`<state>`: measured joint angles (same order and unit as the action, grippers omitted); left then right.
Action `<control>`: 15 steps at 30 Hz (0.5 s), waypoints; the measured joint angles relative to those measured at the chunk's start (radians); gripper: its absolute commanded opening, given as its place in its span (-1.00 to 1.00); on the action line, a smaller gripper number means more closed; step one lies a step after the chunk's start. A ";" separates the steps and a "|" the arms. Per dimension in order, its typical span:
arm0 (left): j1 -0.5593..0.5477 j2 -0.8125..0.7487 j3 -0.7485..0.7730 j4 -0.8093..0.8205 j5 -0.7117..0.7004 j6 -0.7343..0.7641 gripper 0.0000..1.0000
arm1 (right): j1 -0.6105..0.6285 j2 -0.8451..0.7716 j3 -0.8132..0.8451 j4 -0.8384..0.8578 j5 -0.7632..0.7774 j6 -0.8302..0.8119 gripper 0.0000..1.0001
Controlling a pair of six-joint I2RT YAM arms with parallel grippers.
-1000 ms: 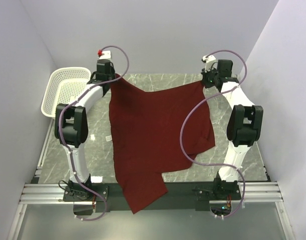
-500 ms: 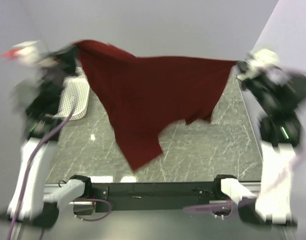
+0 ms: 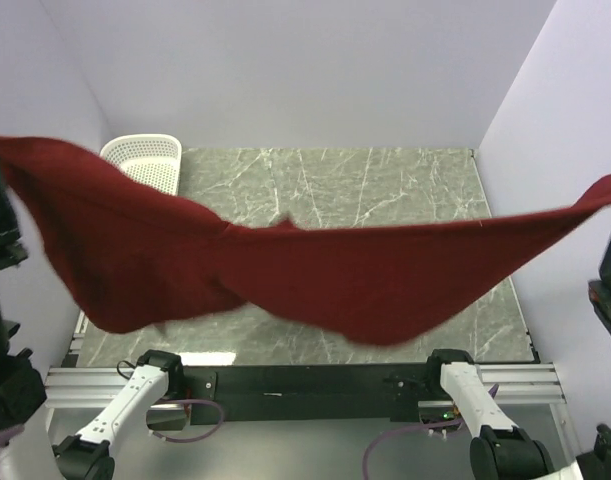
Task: Fold and stack the t-shirts
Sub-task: Flatten the tshirt out
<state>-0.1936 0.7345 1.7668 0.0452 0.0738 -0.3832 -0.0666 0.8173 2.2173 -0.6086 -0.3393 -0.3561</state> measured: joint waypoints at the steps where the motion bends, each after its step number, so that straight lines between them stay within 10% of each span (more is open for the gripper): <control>1: 0.000 0.001 -0.014 -0.012 0.000 0.000 -0.99 | -0.002 0.003 -0.011 -0.010 0.006 0.000 -1.00; 15: -0.002 0.221 -0.520 0.031 -0.003 0.065 -0.99 | -0.005 0.094 -0.884 0.135 -0.035 -0.044 -1.00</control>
<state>-0.1959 0.9554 1.2472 0.0765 0.0708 -0.3180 -0.0711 0.9115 1.3331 -0.4740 -0.3740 -0.4000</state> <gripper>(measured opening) 0.068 0.005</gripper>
